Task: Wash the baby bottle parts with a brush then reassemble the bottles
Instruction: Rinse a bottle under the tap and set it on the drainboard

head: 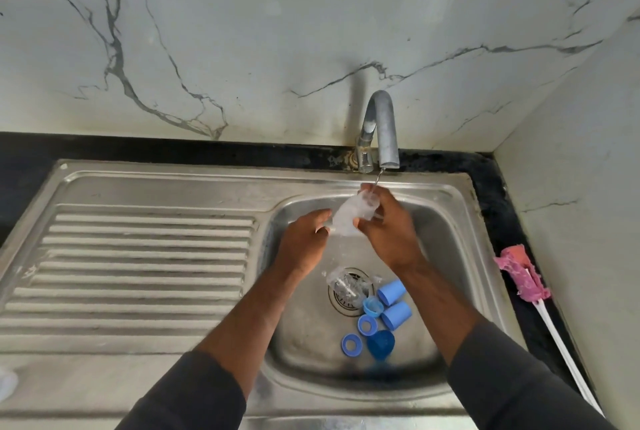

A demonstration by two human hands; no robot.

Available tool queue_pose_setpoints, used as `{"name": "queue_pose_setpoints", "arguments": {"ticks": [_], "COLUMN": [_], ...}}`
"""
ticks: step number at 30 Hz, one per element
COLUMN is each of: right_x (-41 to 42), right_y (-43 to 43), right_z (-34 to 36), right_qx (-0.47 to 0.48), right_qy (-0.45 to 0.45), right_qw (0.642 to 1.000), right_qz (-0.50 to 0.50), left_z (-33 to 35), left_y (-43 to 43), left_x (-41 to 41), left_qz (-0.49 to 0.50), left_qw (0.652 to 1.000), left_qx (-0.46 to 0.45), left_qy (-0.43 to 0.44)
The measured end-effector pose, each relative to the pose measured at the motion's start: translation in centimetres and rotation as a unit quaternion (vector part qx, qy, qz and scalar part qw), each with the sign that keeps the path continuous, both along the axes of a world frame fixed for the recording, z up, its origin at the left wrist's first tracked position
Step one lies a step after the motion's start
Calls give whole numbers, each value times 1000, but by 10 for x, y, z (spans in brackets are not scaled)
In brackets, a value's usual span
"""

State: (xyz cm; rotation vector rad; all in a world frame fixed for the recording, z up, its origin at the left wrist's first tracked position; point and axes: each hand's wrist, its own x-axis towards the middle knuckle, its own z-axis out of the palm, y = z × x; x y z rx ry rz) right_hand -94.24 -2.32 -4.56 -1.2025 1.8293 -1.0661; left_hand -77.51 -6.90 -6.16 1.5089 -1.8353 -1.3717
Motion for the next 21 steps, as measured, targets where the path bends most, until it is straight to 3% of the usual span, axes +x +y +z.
{"name": "queue_pose_setpoints", "arguments": {"ticks": [4,7,10,14,17,21], "right_x": [1,-2,-2,-1,3,1], "right_y": [-1,-6,-6,-3,1,1], "right_z": [4,5,6,10,6,13], "right_qx": [51,-3,47,-6,92,20], "right_qy": [-22,-24,8,-5,24,-25], "right_qw": [998,999,998,999,994,999], "right_qz": [42,-24,37,-44,62,-21], "left_z": [-1,0,0,-3,-9,-15], "left_y": [2,2,2,1,-1,-2], "left_x": [1,2,4,5,9,11], "left_qz": [-1,-5,-12,-11,-18,-13], "left_qw": [1000,1000,1000,1000,999,1000], "left_qx": [4,-10,-14,-16,-16,-15], "left_qy": [-15,-15,-19,-20,-28,-12]}}
